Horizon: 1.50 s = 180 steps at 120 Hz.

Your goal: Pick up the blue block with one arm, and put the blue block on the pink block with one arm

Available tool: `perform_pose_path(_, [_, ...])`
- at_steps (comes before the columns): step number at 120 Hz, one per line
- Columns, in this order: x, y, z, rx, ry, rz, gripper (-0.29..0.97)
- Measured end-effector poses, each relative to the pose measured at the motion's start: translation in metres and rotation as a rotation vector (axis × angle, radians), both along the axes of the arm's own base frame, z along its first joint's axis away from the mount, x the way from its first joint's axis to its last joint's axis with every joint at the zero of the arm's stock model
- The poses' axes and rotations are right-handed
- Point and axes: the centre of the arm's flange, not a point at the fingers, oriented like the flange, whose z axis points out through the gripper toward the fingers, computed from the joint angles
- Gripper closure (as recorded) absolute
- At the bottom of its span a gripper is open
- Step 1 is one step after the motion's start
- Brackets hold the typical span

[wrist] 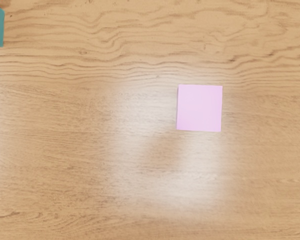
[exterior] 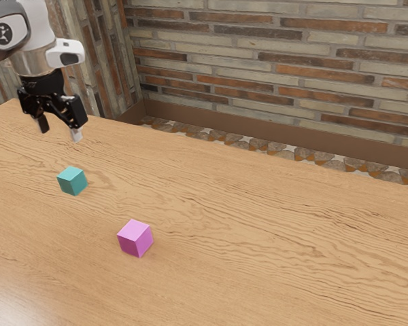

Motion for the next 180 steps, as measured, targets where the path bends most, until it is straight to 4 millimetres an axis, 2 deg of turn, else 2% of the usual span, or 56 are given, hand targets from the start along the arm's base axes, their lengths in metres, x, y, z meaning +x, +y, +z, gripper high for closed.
perform_pose_path(12, [0.003,0.002,-0.014,0.001,-0.005,0.009,0.0])
perform_pose_path(17, [0.004,0.005,-0.027,0.002,0.002,0.017,0.0])
perform_pose_path(22, [0.002,0.022,-0.047,0.001,0.018,0.055,0.0])
perform_pose_path(32, [0.001,0.046,-0.069,-0.001,0.024,0.108,0.0])
perform_pose_path(45, [-0.006,0.111,-0.097,0.0,0.051,0.248,0.0])
perform_pose_path(51, [-0.005,0.126,-0.104,0.007,0.056,0.279,0.0])
perform_pose_path(57, [0.006,0.133,-0.111,0.007,0.06,0.284,0.0])
perform_pose_path(67, [0.012,0.144,-0.115,0.032,0.061,0.309,0.0])
perform_pose_path(82, [0.034,0.161,-0.142,-0.004,0.071,0.3,0.0])
perform_pose_path(102, [0.035,0.171,-0.179,-0.022,0.048,0.265,0.0])
perform_pose_path(115, [0.037,0.185,-0.202,-0.03,0.027,0.247,0.0])
perform_pose_path(142, [0.046,0.21,-0.225,-0.015,-0.039,0.171,0.0])
perform_pose_path(153, [0.062,0.215,-0.238,-0.017,-0.06,0.122,0.0])
perform_pose_path(166, [0.086,0.236,-0.251,-0.02,-0.088,0.079,0.0])
perform_pose_path(180, [0.097,0.259,-0.266,-0.034,-0.107,0.056,0.0])
